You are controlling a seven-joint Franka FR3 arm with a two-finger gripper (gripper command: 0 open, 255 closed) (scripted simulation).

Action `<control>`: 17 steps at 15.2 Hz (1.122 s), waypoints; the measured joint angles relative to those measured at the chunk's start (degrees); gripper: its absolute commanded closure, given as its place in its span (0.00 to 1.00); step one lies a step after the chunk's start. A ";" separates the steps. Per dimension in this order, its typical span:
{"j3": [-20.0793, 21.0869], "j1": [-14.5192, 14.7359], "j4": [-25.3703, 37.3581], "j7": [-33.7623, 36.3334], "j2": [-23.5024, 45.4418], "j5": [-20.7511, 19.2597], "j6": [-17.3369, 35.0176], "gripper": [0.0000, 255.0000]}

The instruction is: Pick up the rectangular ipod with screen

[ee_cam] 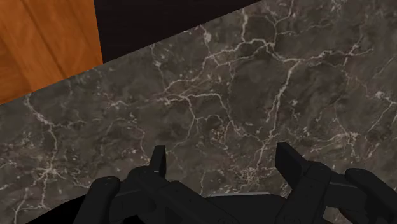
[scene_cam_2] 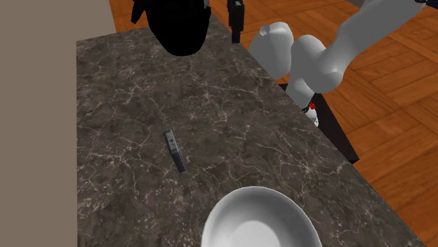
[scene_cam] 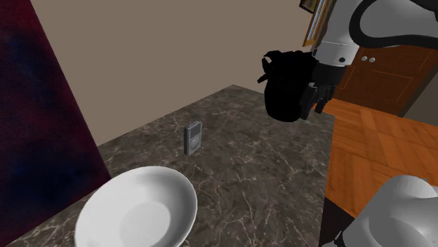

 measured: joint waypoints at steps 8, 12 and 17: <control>6.35 2.31 4.12 6.20 7.08 3.87 3.43 0.00; 10.28 3.49 7.45 10.08 12.35 5.45 5.76 0.00; 15.06 4.65 14.00 15.06 20.63 6.02 8.06 0.00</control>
